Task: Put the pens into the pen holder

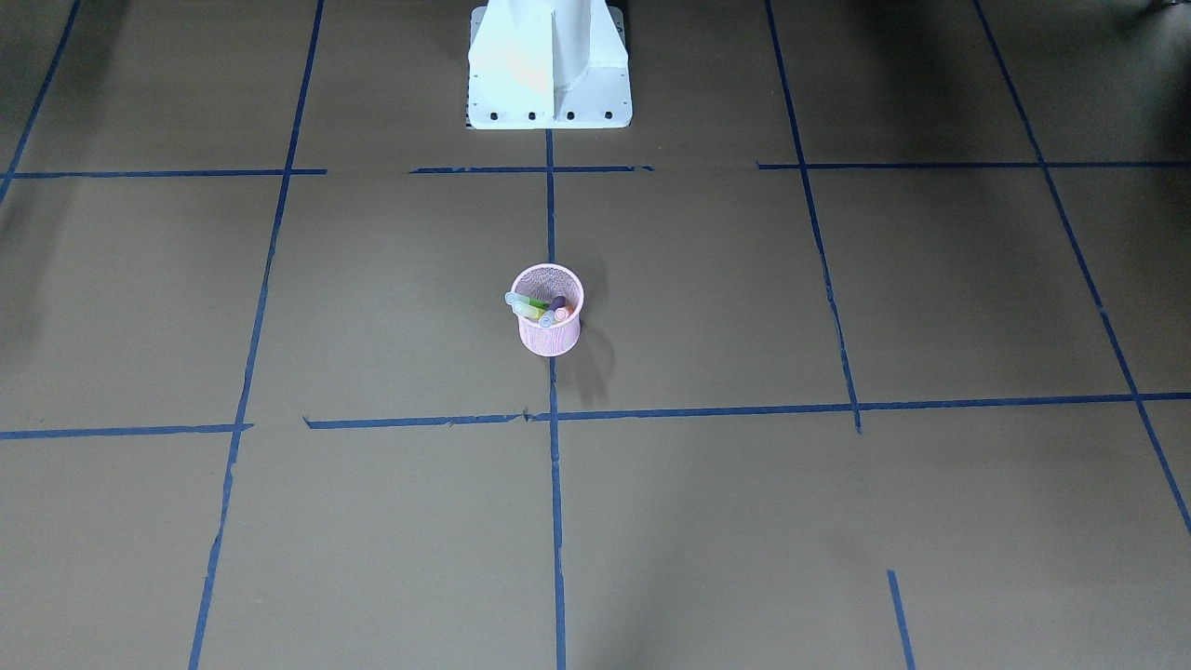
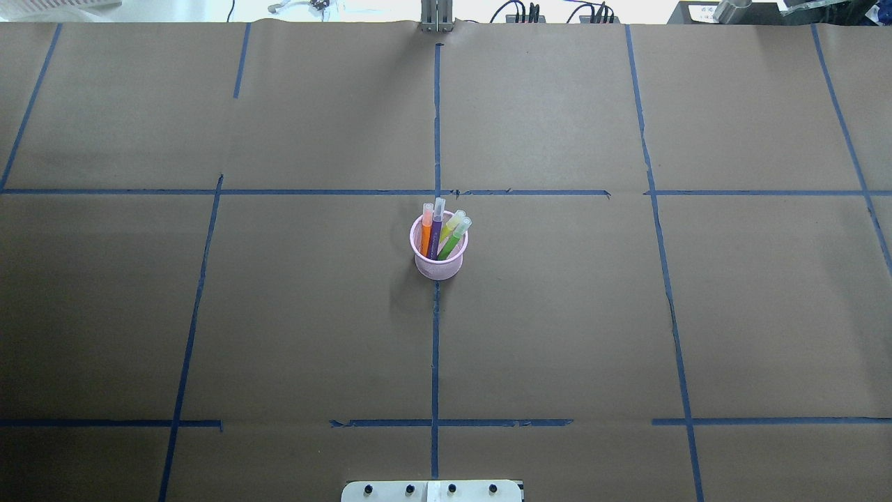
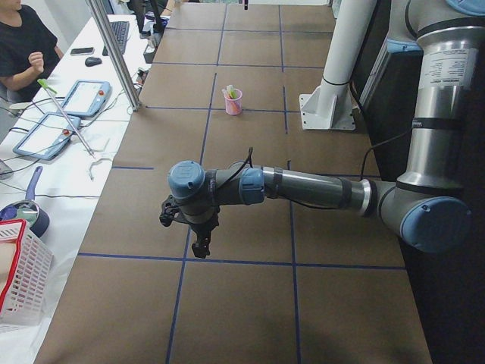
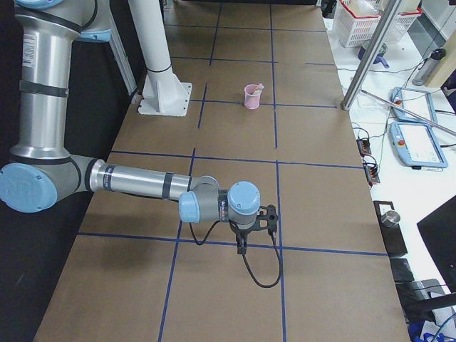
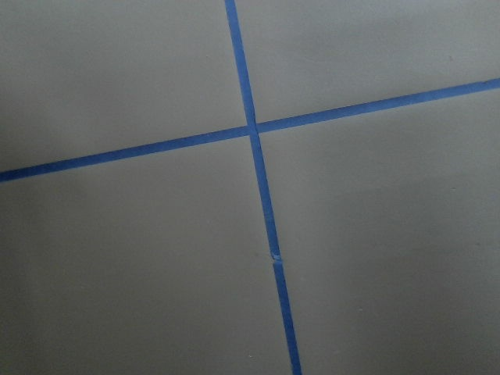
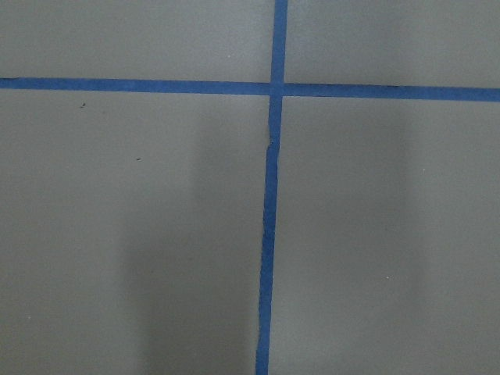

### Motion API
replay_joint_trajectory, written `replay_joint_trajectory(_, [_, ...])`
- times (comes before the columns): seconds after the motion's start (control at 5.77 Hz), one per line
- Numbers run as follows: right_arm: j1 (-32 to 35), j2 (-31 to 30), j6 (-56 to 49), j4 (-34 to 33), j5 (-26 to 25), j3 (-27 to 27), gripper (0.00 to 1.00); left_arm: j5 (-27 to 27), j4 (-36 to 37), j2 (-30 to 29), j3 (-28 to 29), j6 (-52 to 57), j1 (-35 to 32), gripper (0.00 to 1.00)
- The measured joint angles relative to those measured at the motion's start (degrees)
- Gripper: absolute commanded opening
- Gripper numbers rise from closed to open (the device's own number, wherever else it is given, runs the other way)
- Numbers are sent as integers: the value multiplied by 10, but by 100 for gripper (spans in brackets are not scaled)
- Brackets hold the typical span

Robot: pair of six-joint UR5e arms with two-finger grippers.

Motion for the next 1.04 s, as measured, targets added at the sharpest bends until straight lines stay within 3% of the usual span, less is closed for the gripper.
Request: replay_joint_trajectory(1.04, [-12,-14,0,-15,-7,14,100,-12,19,4,-17,-18,-5,100])
